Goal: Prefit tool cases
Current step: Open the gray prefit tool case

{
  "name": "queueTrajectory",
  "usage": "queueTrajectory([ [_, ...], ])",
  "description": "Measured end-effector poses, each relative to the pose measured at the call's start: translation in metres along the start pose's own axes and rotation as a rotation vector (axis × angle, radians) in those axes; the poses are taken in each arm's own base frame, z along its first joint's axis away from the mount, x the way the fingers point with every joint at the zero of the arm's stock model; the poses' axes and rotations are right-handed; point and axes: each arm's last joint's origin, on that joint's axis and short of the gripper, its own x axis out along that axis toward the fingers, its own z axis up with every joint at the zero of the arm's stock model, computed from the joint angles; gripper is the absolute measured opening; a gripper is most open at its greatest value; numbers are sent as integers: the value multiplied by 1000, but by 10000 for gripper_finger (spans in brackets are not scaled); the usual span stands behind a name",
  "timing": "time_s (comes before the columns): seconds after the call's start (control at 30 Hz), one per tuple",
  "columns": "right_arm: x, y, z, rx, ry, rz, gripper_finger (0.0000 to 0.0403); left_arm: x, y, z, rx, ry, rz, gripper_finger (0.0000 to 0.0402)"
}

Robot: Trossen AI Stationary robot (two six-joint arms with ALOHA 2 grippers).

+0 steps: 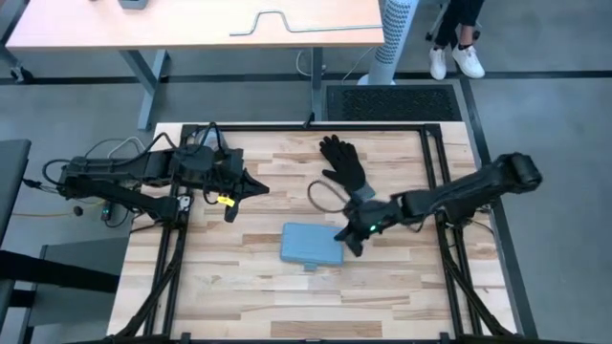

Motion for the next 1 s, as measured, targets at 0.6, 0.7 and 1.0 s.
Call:
queueTrajectory([
  [0.6,64,-24,-25,114,-30,-199,0,-3,-7,-1,-8,-1,-35,0],
  [0.7,63,-35,-16,139,-83,-256,0,-3,-7,-1,-8,-3,-34,0],
  [1.0,63,-41,-7,139,-99,-232,0,-3,-7,-1,-8,-3,-34,0],
])
